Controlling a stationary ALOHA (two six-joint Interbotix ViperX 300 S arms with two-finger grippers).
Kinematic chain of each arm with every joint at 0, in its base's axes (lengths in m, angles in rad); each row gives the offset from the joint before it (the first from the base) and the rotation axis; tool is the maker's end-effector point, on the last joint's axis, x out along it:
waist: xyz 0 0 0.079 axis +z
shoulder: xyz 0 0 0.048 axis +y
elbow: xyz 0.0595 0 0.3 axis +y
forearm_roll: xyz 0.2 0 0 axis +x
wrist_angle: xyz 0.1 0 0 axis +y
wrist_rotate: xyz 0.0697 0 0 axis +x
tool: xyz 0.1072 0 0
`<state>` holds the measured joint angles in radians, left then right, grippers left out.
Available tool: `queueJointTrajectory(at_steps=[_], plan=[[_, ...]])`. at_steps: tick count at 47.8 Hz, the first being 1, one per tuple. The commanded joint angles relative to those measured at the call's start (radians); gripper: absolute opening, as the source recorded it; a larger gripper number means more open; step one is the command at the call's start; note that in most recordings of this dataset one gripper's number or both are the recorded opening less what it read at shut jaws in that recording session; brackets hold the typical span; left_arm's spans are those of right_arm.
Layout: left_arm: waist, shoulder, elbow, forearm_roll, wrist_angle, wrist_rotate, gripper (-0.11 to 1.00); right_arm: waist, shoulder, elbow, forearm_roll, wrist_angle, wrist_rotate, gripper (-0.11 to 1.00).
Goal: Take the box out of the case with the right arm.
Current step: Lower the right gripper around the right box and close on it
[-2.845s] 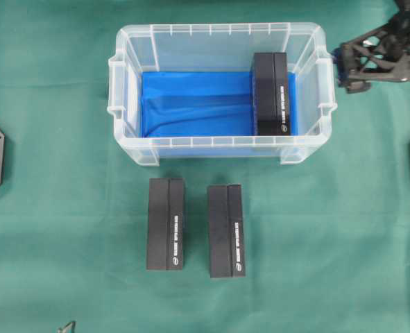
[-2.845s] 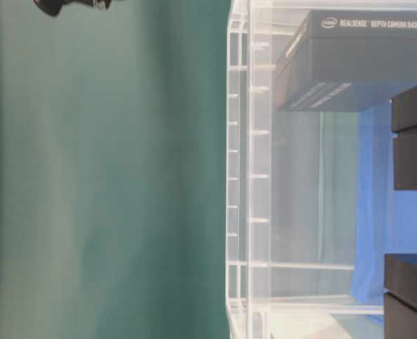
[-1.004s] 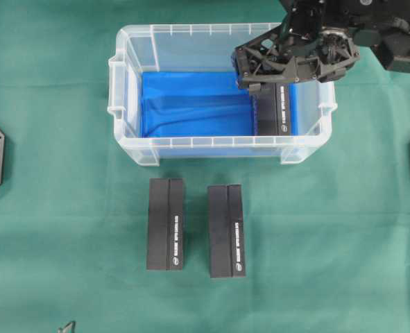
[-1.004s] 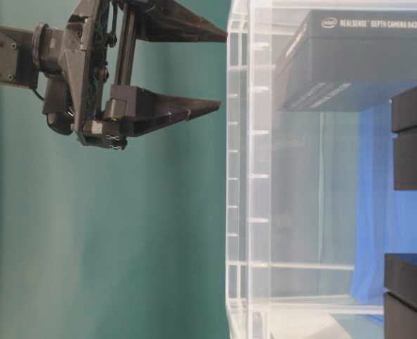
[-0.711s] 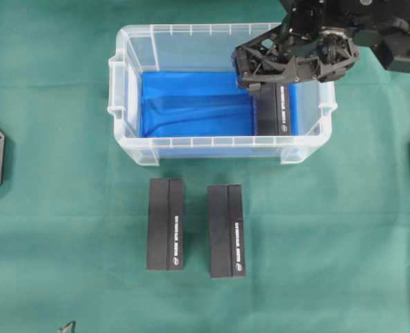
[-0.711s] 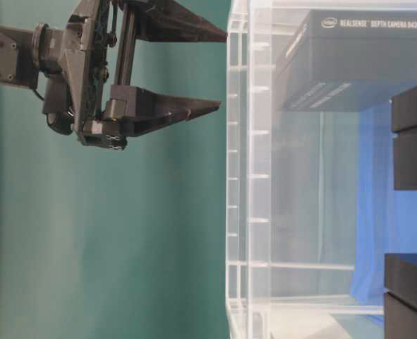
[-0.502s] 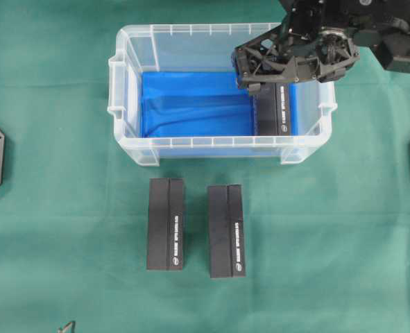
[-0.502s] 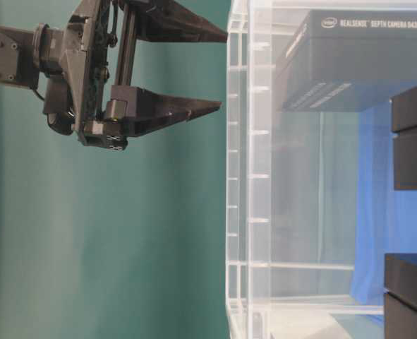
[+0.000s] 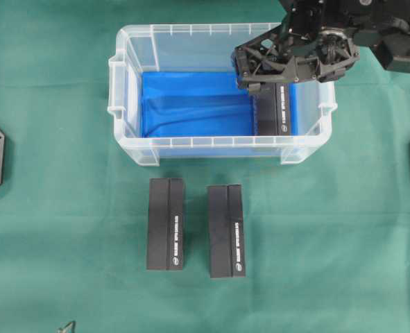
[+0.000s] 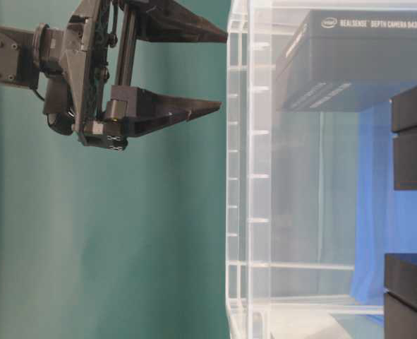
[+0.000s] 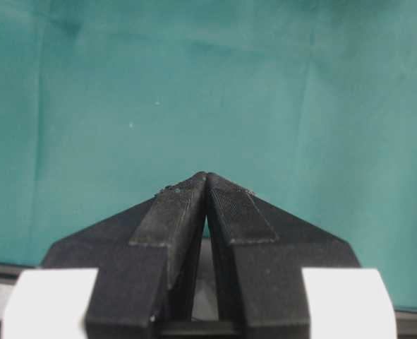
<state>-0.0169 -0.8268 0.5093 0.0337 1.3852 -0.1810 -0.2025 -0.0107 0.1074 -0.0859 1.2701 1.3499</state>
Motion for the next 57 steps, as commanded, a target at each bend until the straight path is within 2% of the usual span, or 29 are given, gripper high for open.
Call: queueJointTrajectory(at_steps=[1,25,46,57], plan=[[0.003,0.006,-0.011,0.002,-0.005,0.002,0.02,0.003,-0.008,-0.014,-0.005,-0.005,0.002,0.9],[0.003,0.006,-0.011,0.002,-0.005,0.002,0.02,-0.009,0.026,0.023,-0.023,-0.04,0.002,0.9],[0.003,0.011,-0.011,0.003,-0.009,0.002,0.02,-0.026,0.044,0.141,-0.023,-0.192,0.031,0.9],[0.005,0.012,-0.011,0.002,-0.009,0.002,0.02,-0.026,0.084,0.153,-0.009,-0.235,0.031,0.9]])
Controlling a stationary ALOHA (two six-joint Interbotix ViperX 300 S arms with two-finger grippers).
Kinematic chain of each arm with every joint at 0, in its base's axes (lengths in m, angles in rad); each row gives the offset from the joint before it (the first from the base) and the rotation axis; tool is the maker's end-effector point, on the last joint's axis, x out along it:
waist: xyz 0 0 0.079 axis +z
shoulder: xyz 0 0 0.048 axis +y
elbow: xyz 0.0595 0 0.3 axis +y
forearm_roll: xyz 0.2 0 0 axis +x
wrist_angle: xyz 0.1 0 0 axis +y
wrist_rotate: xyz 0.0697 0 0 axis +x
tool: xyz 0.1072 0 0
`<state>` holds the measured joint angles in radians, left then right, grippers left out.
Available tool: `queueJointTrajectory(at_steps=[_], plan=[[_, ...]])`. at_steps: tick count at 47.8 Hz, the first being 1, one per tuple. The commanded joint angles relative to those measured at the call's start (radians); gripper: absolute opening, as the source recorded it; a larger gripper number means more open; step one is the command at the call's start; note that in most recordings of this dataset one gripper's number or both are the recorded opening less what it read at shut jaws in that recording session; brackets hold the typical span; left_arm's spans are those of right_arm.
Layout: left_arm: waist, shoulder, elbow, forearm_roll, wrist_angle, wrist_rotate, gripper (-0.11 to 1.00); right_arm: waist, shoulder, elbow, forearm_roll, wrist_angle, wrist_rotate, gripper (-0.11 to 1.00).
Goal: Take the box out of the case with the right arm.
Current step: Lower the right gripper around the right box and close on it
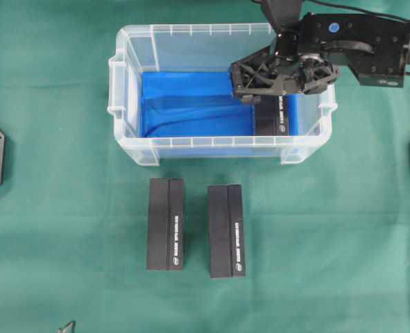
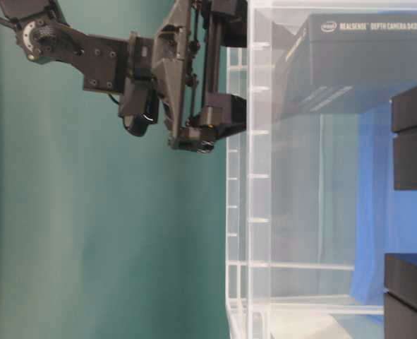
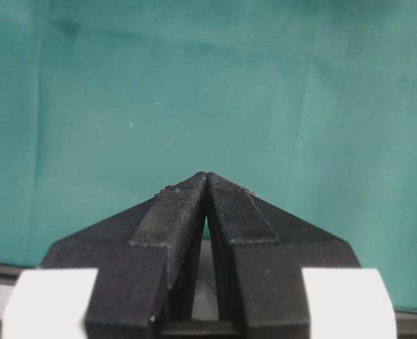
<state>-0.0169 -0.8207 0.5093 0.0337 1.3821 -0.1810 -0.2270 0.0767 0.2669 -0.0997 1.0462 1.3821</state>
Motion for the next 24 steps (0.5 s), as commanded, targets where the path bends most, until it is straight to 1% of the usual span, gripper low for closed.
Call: queueJointTrajectory(at_steps=[1,24], plan=[[0.003,0.005,-0.011,0.002,-0.006,0.002,0.02,-0.003,0.0,-0.006,0.005,-0.011,-0.002,0.9],[0.003,0.005,-0.011,0.002,-0.008,0.002,0.02,-0.003,0.011,-0.008,0.021,-0.008,0.003,0.9]])
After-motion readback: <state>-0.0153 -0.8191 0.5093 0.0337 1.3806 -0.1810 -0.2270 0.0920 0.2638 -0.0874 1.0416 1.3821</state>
